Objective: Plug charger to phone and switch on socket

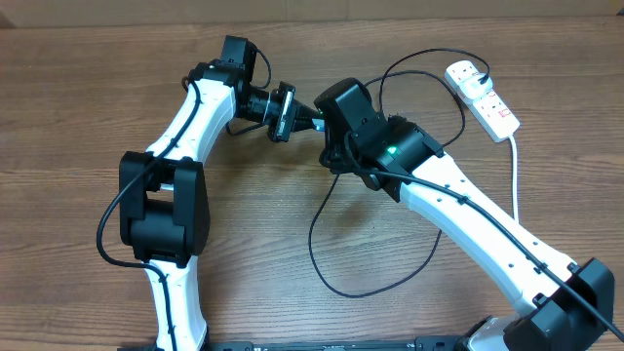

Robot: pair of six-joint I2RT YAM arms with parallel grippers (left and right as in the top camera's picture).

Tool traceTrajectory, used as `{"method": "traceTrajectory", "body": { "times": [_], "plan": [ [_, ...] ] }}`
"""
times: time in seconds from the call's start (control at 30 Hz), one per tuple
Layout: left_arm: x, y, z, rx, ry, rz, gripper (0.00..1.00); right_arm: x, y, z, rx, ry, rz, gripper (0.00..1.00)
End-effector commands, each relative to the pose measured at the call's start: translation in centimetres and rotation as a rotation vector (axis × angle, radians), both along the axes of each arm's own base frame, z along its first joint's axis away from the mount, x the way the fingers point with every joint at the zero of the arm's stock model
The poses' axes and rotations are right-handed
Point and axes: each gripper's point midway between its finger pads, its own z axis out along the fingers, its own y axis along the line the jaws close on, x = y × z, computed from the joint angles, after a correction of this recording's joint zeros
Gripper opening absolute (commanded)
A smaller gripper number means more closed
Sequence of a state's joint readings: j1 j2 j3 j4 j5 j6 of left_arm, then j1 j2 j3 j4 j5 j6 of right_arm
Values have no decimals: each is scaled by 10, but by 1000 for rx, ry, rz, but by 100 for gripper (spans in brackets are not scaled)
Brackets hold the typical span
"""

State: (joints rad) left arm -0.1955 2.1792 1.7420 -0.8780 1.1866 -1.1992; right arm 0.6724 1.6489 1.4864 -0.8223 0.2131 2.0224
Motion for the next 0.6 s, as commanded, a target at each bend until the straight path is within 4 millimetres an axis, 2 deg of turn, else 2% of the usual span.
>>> {"method": "traceTrajectory", "body": {
  "times": [0.0,0.07,0.17,0.3,0.4,0.47,0.57],
  "plan": [
    [5,-1,6,-15,-13,-1,4,1,8,11,8,-31,50,61],
    [6,-1,5,-6,-30,-2,4,3,9,15,-60,-78,153,83],
    [13,1,-1,27,-135,-16,4,3,8,25,-161,-144,292,95],
    [29,10,-6,59,-373,-57,4,-5,4,50,-357,-284,571,100],
    [36,17,-4,51,-533,-100,4,-14,-3,66,-480,-362,718,100],
    [38,21,-1,43,-601,-119,4,-18,-5,73,-528,-393,779,100],
    [39,27,9,36,-733,-158,4,-27,-2,72,-559,-408,895,100]
  ]
}}
